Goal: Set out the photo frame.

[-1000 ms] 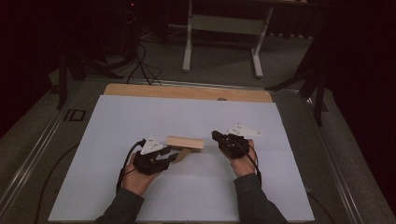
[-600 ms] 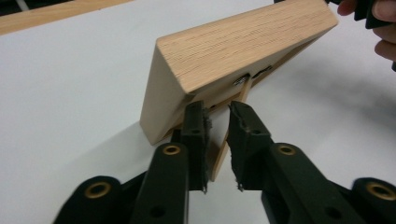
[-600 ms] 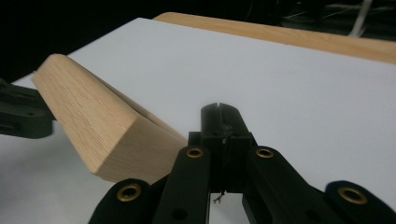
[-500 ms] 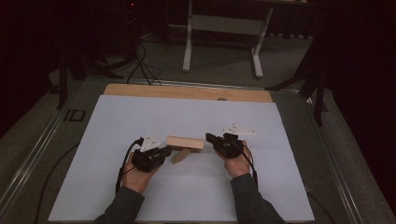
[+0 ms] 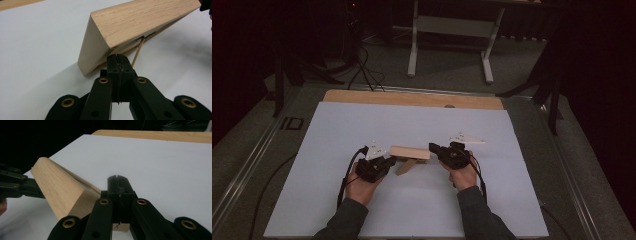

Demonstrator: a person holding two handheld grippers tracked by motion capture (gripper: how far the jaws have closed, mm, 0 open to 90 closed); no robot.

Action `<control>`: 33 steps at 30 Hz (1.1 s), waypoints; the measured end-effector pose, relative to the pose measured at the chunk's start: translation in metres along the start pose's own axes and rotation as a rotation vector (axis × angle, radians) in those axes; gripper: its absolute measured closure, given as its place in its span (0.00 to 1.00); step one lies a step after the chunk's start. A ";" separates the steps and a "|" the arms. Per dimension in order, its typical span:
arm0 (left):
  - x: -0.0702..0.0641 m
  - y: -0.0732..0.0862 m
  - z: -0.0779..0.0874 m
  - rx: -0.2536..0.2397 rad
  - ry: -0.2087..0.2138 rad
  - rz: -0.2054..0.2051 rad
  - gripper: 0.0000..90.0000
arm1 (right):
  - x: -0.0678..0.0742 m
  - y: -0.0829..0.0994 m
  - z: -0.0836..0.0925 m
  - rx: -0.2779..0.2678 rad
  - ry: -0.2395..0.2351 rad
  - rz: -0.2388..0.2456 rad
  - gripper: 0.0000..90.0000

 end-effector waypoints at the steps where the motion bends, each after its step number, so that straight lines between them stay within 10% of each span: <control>1: 0.000 0.000 -0.001 -0.003 0.000 0.002 1.00 | 0.000 0.000 0.000 0.000 -0.002 -0.003 1.00; 33: -0.001 -0.004 -0.009 -0.005 -0.008 0.014 1.00 | 0.005 0.002 -0.002 0.039 0.013 0.066 1.00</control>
Point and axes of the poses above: each handheld gripper's, and its own axes: z roughly backward along the jaws, y roughly out of its underside, x roughly to its left, the point moved 5 cm from there along -z, roughly forward along the jaws, and after that the axes turned 3 degrees about -y, right-handed, at the moved point
